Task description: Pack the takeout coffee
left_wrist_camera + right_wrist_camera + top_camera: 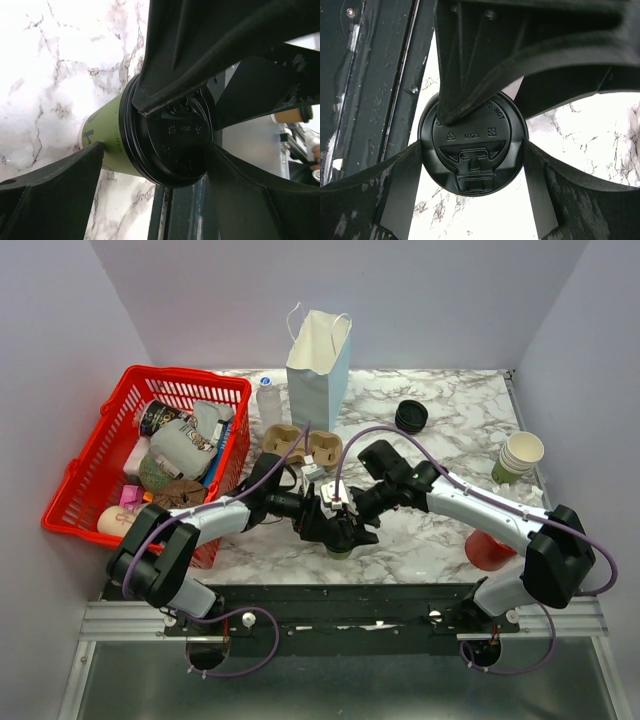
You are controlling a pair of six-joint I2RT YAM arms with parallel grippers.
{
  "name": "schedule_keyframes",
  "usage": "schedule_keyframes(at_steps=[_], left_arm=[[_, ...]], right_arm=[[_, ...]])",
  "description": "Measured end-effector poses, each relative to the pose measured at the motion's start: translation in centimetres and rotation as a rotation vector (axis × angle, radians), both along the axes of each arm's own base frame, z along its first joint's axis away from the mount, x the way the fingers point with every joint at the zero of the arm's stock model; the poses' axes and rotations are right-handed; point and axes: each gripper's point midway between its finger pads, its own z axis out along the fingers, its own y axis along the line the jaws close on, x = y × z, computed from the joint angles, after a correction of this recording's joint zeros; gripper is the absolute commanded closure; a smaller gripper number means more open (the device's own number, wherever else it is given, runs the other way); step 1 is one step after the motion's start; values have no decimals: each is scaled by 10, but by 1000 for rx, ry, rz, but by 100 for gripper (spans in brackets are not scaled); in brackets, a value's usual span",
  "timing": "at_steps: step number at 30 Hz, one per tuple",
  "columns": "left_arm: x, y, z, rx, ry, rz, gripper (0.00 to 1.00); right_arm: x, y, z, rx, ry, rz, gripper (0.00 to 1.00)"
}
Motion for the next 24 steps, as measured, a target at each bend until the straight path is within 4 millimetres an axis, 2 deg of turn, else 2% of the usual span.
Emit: schedule_keyframes(at_steps=[12, 13, 17, 20, 24], left_arm=[[2, -2, 0, -66, -49, 38, 11], [2, -2, 0, -67, -50, 38, 2], [7, 1, 5, -48, -71, 47, 2], [13, 2, 17, -36, -118, 52, 1], [23, 0, 43, -45, -199, 52, 2]], right_arm=[[0, 1, -1, -57, -16, -38, 23], [0, 1, -2, -60, -13, -45, 23], [2, 3, 0, -53, -11, -69, 13], [3, 3, 4, -37, -17, -91, 9], [6, 3, 6, -29, -32, -104, 6]])
